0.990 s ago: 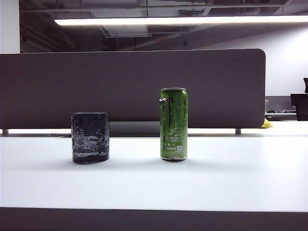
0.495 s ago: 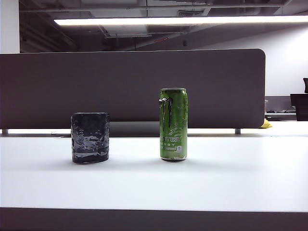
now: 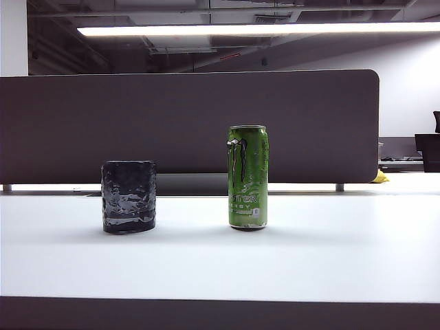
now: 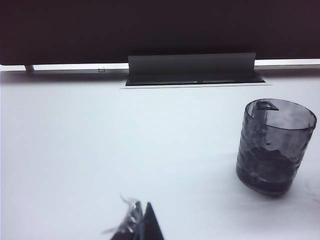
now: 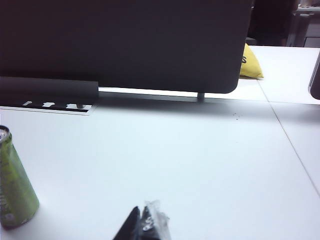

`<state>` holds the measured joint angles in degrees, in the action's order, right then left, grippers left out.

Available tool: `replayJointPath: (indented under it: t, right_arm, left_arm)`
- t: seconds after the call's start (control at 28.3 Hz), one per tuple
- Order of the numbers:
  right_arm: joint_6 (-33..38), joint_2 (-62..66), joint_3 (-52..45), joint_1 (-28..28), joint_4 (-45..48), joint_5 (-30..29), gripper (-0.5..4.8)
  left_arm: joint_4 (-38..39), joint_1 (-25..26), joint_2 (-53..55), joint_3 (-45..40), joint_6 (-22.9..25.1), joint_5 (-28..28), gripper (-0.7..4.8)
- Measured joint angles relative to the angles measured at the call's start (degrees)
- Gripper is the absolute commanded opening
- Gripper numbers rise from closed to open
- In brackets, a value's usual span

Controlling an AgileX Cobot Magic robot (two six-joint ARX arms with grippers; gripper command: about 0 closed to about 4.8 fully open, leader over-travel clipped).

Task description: Pick up the metal can, pour some water into the cup, then place the can back on the table.

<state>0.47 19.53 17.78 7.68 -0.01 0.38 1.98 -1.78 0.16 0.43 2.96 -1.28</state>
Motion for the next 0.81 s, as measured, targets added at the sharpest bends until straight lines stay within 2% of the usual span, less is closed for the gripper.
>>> replayJointPath:
  t: [0.42,0.67,0.81]
  right_arm:
    - [2.89,-12.26,-12.96,-4.46,3.76,-0.42,0.0]
    - [4.07,-19.37,-16.52,-4.46,3.23,-0.42,0.0]
    - [4.24,-19.37,-16.66,-4.46,2.62,-0.42,0.0]
  left_arm:
    - [0.0,0.0,0.02,0.0,0.02,-0.02,-0.05]
    - [0.0,0.0,0.04,0.0,0.02,0.0,-0.05]
    - [0.02,0.0,0.04,0.0,0.02,-0.02,-0.05]
